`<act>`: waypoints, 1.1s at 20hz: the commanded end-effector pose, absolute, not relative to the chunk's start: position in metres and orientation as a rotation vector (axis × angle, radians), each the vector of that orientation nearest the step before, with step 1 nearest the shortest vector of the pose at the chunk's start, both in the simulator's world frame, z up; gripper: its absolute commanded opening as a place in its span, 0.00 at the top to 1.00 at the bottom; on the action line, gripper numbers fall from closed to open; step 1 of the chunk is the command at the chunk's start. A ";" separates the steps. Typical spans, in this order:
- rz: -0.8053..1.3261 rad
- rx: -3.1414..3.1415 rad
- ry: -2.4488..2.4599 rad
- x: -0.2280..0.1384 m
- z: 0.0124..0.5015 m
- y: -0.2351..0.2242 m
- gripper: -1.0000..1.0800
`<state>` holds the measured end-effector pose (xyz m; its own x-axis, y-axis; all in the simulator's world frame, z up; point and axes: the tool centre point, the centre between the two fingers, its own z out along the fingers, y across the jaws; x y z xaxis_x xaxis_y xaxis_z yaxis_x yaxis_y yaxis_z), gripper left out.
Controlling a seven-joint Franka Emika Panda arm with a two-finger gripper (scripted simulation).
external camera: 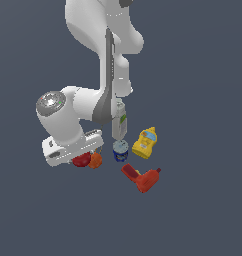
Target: Pick up a designated object from a clutter of objects.
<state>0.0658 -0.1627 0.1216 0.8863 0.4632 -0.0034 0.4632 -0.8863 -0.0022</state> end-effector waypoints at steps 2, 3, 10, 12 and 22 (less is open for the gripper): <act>0.001 -3.052 -0.751 0.066 0.154 -0.128 1.00; 0.001 -3.052 -0.751 0.066 0.162 -0.119 1.00; 0.002 -3.053 -0.752 0.066 0.224 -0.051 1.00; 0.002 -3.053 -0.752 0.066 0.241 -0.032 1.00; 0.001 -3.053 -0.751 0.068 0.327 0.062 1.00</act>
<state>0.0680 0.0479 0.3125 0.8854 0.4647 -0.0033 0.4647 -0.8854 0.0014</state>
